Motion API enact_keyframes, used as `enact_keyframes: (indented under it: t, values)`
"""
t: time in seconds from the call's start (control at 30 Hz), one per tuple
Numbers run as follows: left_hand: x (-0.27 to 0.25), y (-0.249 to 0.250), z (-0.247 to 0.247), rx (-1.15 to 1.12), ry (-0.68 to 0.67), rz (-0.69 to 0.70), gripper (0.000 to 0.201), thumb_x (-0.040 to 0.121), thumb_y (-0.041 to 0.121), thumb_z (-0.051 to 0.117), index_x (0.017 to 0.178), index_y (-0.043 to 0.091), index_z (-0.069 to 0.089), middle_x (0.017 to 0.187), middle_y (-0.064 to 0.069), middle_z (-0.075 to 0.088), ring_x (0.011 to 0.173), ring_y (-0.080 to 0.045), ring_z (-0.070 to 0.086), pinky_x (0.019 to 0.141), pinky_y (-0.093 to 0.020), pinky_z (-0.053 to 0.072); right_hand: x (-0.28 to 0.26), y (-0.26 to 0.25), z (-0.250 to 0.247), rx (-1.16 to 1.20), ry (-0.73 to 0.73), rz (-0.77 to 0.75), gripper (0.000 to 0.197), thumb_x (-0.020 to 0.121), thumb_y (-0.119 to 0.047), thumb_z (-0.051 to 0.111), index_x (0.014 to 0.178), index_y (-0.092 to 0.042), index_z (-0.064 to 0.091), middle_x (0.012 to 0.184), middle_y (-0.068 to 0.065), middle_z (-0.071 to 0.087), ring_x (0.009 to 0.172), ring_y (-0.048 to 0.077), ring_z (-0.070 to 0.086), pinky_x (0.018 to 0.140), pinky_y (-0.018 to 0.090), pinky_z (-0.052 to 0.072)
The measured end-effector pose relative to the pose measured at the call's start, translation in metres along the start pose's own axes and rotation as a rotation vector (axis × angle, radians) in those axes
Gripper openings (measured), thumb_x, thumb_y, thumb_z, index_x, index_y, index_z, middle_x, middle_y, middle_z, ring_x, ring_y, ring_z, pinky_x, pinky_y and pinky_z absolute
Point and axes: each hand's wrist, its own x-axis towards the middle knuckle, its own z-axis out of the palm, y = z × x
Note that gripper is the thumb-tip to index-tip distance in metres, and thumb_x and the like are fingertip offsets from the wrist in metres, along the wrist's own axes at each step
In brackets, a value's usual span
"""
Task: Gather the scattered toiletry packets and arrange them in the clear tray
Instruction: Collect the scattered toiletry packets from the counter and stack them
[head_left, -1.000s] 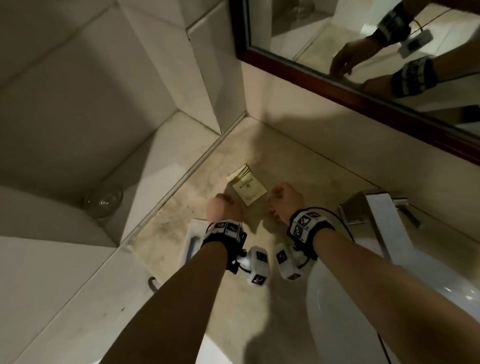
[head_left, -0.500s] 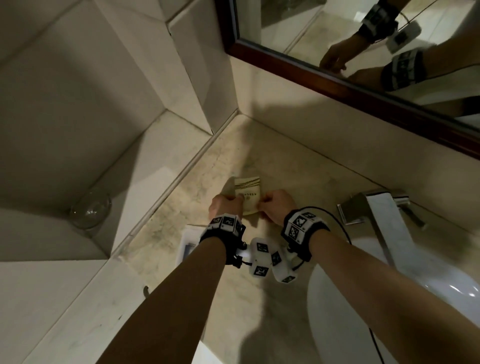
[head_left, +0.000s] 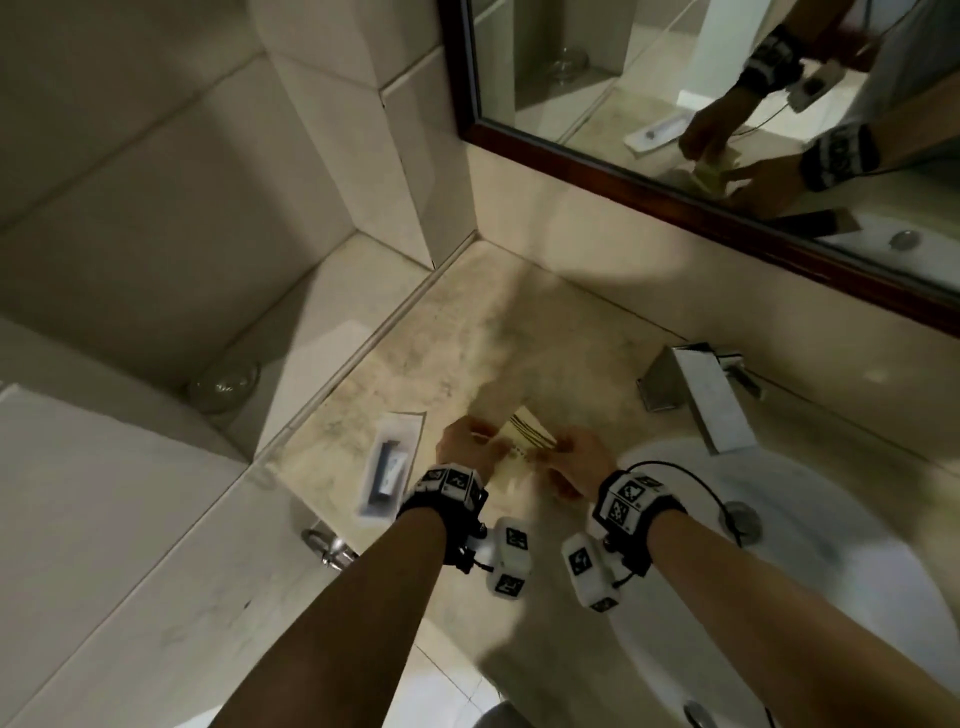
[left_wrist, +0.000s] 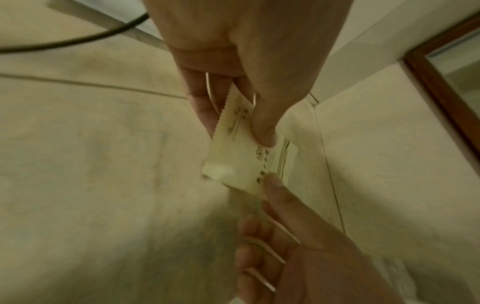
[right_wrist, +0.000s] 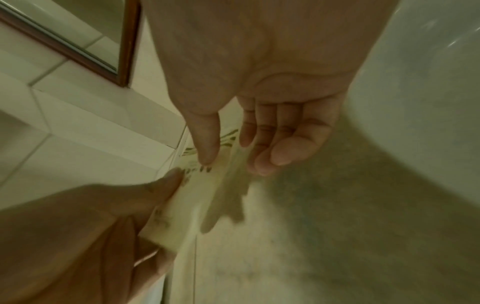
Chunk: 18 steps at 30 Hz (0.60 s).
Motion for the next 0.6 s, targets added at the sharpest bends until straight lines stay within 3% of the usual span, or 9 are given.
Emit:
enact_keyframes:
  t: [0.1,0.17,0.27,0.4,0.5,0.6]
  values:
    - [-0.032,-0.011,0.008,0.013,-0.129,0.05,0.016,0.075,0.018,0.078,0.085,0.018,0.066,0.08,-0.003,0.067,0.078,-0.023,0.065,0.07,-0.033,0.056,-0.026,0.02,-0.011,0.046,-0.006,-0.02,0.014,0.082,-0.028,0.075,0.082,-0.018,0.064,0.076,0.01,0.065,0.061,0.023,0.059,0.057,0.033,0.053]
    - [-0.055,-0.017,0.019,0.033,-0.208,0.072,0.016,0.075,0.017,0.078,0.084,0.021,0.066,0.084,-0.004,0.067,0.083,-0.023,0.065,0.076,-0.036,0.057,-0.051,0.037,-0.018,0.084,-0.042,0.001,0.009,0.085,-0.022,0.072,0.089,-0.017,0.066,0.083,0.009,0.067,0.067,0.02,0.063,0.057,0.03,0.055]
    - [-0.087,-0.02,0.041,0.041,-0.272,0.065,0.02,0.076,0.018,0.079,0.09,0.021,0.065,0.091,-0.003,0.065,0.088,-0.022,0.064,0.078,-0.035,0.057,-0.087,0.07,-0.033,0.146,-0.022,0.026,0.003,0.088,-0.015,0.068,0.088,-0.012,0.066,0.071,0.006,0.063,0.06,0.018,0.06,0.047,0.024,0.052]
    - [-0.133,-0.019,0.082,0.024,-0.395,-0.062,0.026,0.078,0.022,0.079,0.099,0.012,0.068,0.099,-0.01,0.067,0.093,-0.031,0.068,0.077,-0.044,0.06,-0.131,0.123,-0.065,0.215,0.06,0.075,0.005,0.088,-0.014,0.068,0.093,-0.011,0.067,0.071,0.006,0.064,0.06,0.02,0.059,0.048,0.026,0.05]
    - [-0.169,-0.01,0.126,0.148,-0.509,-0.056,0.035,0.081,0.029,0.076,0.104,0.003,0.07,0.091,-0.014,0.072,0.079,-0.028,0.071,0.073,-0.04,0.061,-0.171,0.164,-0.102,0.257,0.139,0.115,0.007,0.089,-0.017,0.067,0.083,-0.015,0.066,0.07,0.006,0.064,0.054,0.019,0.059,0.045,0.023,0.05]
    - [-0.204,0.008,0.172,0.214,-0.592,-0.015,0.036,0.086,0.027,0.071,0.108,-0.002,0.067,0.077,-0.01,0.068,0.06,-0.021,0.067,0.054,-0.029,0.059,-0.209,0.202,-0.141,0.301,0.207,0.126,0.008,0.089,-0.02,0.067,0.083,-0.015,0.067,0.064,0.006,0.066,0.044,0.019,0.059,0.042,0.023,0.049]
